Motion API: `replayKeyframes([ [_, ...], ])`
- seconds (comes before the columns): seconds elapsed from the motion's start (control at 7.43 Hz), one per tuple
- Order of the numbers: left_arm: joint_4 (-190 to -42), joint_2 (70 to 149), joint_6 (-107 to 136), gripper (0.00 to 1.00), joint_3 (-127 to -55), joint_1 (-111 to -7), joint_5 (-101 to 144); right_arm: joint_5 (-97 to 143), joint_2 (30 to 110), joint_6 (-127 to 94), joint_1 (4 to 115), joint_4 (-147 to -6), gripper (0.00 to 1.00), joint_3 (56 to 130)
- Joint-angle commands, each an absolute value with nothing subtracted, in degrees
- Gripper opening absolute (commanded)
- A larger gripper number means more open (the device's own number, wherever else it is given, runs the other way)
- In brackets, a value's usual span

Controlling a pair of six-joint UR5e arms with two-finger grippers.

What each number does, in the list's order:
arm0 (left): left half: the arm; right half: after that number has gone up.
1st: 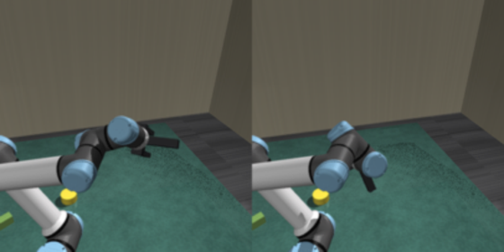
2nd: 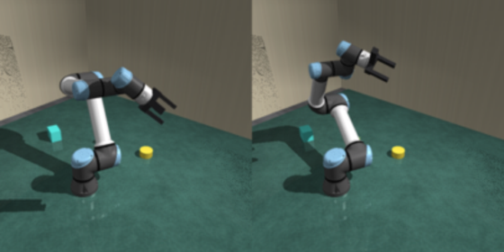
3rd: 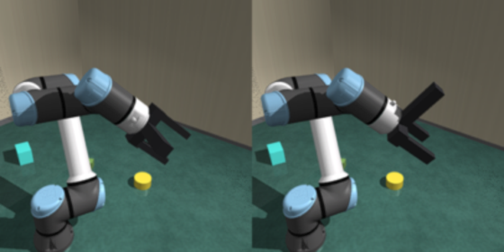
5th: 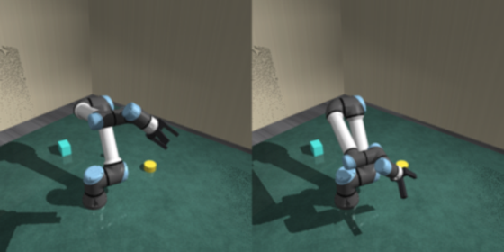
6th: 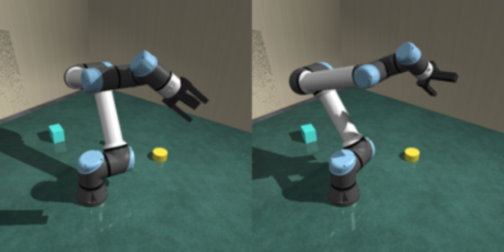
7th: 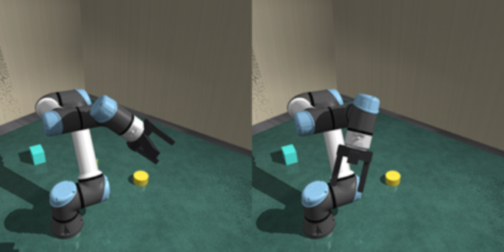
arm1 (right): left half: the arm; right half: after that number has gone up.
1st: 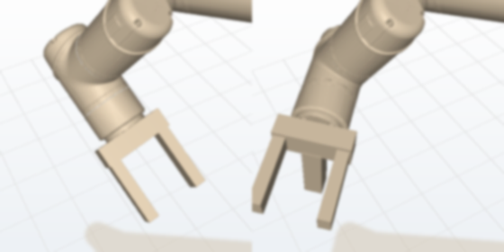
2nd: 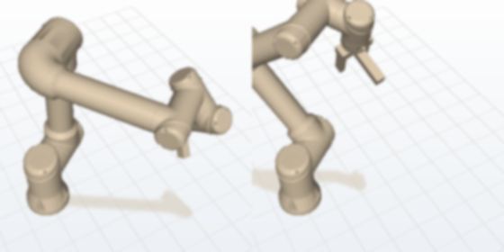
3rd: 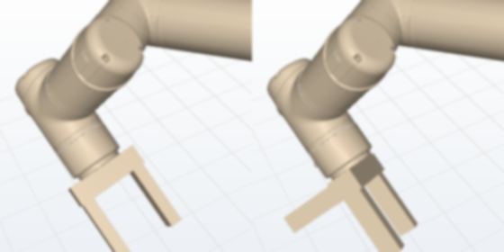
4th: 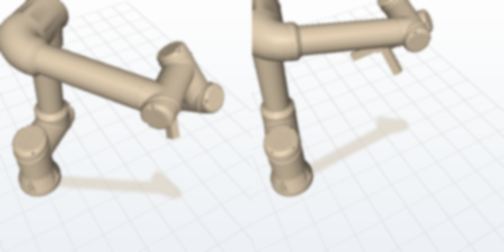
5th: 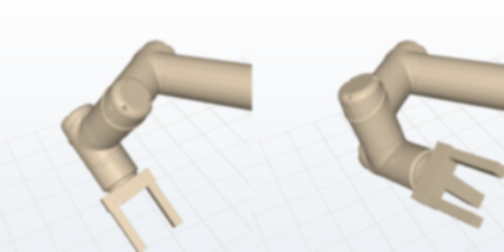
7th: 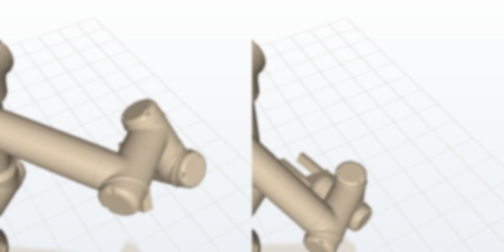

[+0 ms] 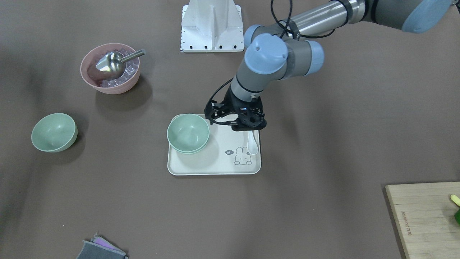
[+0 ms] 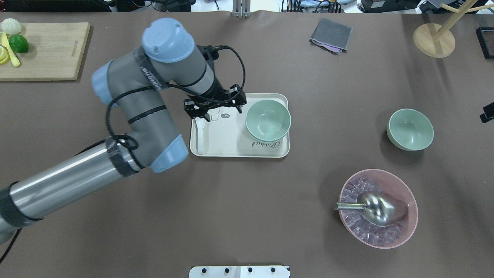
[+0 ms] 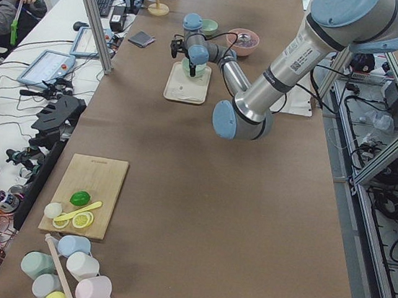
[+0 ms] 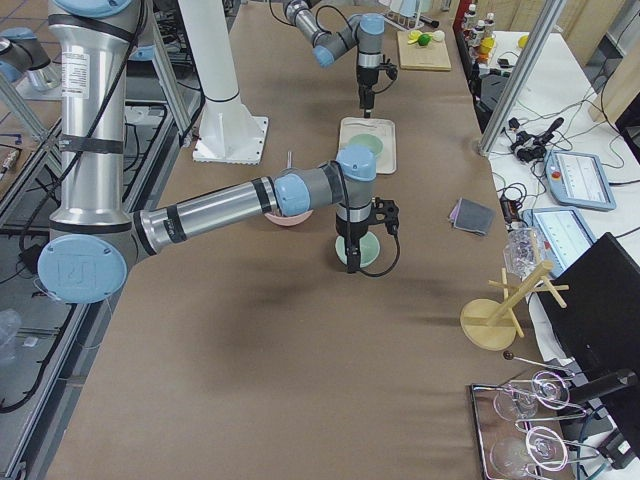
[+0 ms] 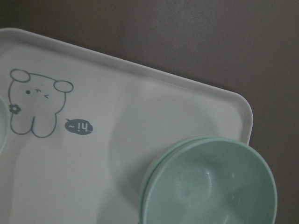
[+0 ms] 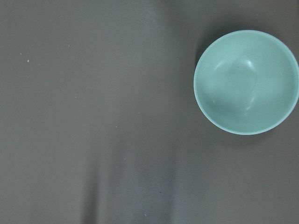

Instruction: Stack green bowls together

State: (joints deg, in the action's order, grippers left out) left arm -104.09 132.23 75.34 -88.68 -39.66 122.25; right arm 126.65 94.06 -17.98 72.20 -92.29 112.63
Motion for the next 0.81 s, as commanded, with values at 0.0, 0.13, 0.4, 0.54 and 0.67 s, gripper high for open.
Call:
replayKeyframes([
  [0.0, -93.1, 117.8, 59.2, 0.98, -106.5, -44.8, 123.7, 126.7, 93.4, -20.2, 70.5, -92.3, 1.0, 111.9],
  [0.13, -89.4, 112.3, 52.8, 0.98, -112.2, -47.4, 123.9, 126.7, 92.7, -22.7, 68.7, -92.3, 1.0, 111.9],
  [0.4, -90.0, 99.4, 35.3, 0.98, -116.4, -58.3, 130.1, 126.6, 91.7, -30.6, 65.5, -82.1, 1.0, 106.9],
  [0.54, -89.7, 95.4, 26.0, 0.98, -115.8, -64.9, 134.6, 126.0, 91.7, -36.9, 63.7, -71.9, 1.0, 101.7],
  [0.67, -89.4, 92.0, 17.3, 0.98, -115.1, -69.7, 135.2, 124.5, 91.7, -40.7, 62.0, -66.8, 1.0, 99.4],
])
